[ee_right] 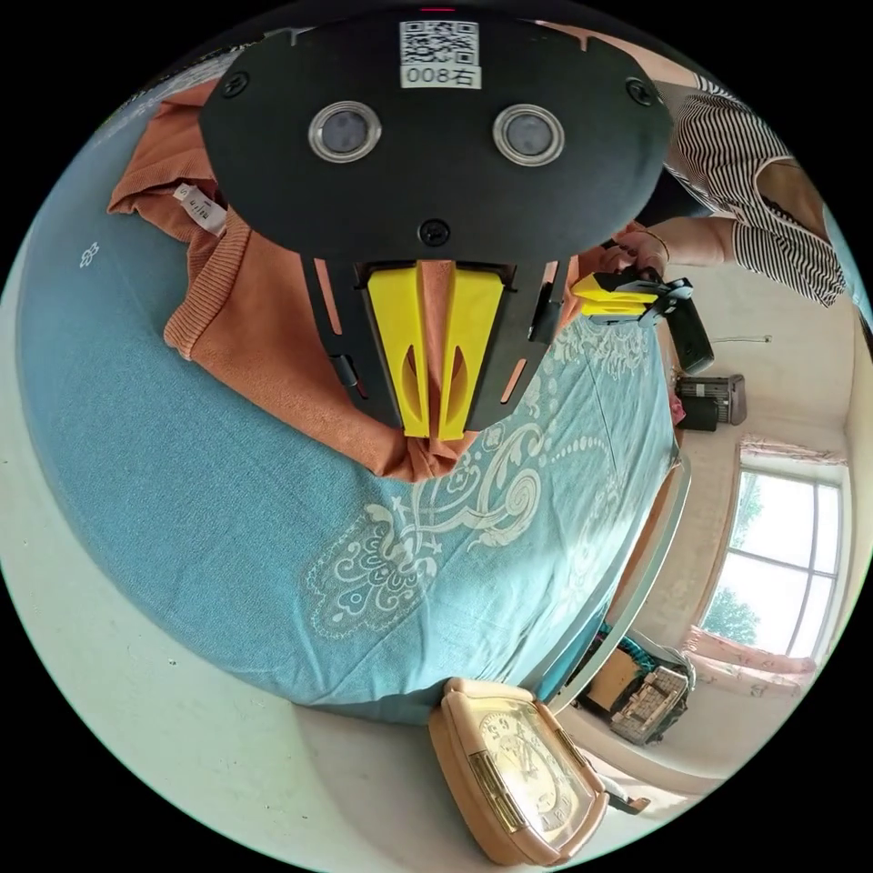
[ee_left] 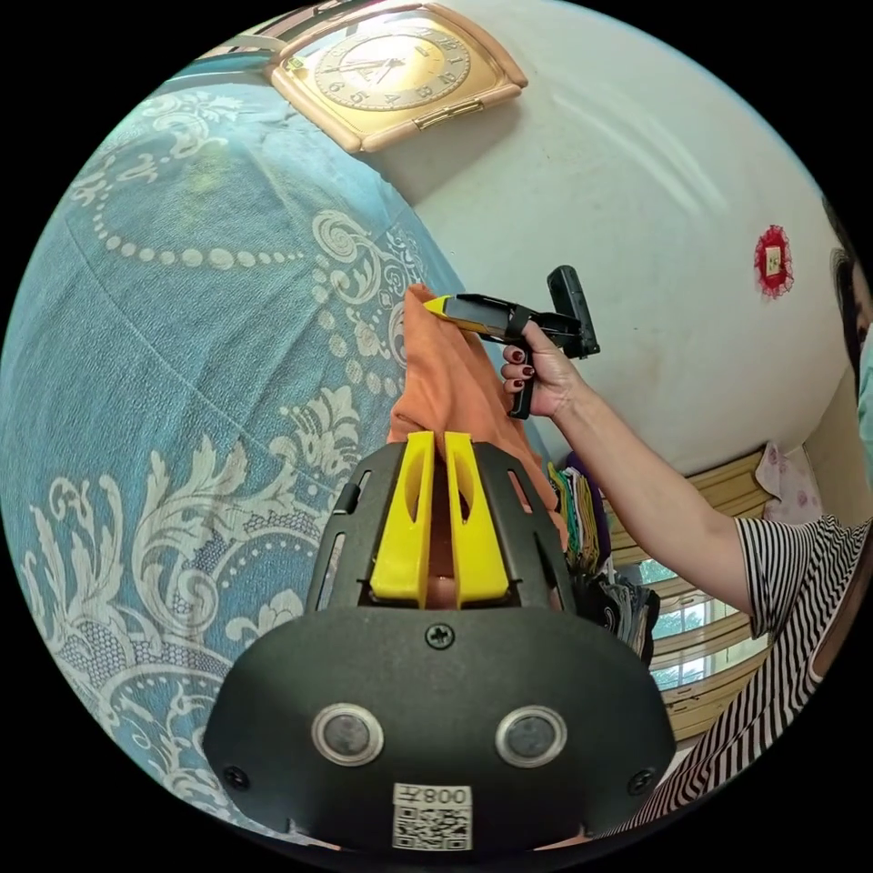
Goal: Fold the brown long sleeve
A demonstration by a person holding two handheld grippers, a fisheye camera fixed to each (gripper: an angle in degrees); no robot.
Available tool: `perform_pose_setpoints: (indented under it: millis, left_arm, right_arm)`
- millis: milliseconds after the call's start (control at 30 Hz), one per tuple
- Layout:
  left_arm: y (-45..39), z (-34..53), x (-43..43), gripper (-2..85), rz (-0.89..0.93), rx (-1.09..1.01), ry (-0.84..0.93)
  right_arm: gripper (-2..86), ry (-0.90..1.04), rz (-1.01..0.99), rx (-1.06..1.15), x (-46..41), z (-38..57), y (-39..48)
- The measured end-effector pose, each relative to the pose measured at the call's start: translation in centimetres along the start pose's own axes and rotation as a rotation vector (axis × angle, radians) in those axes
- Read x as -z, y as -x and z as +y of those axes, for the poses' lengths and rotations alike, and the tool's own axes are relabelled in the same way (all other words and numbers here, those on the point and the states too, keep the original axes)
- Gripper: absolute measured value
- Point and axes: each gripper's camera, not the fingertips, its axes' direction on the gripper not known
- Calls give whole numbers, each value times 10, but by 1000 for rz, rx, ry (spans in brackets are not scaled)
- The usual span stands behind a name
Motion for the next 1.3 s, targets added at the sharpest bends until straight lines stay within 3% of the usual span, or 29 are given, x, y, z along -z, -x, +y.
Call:
perform_pose_setpoints:
  millis: [233, 400, 733, 967, 1300]
  left_arm:
    - [-34, 13, 12, 7, -26, -78, 11]
    - [-48, 10, -11, 3, -224, -123, 116]
    - [-98, 2, 11, 2, -142, -193, -31]
    - [-129, -13, -59, 2, -329, -325, 199]
    - [-187, 4, -55, 2, -312, -394, 130]
  right_arm:
    - [25, -97, -31, 11, 21, -3, 14]
    - [36, -130, -8, 4, 27, -3, 25]
    - [36, -213, -11, 5, 47, 16, 50]
    - [1, -18, 229, 76, -16, -3, 91]
    - [0, -143, 222, 56, 16, 29, 111]
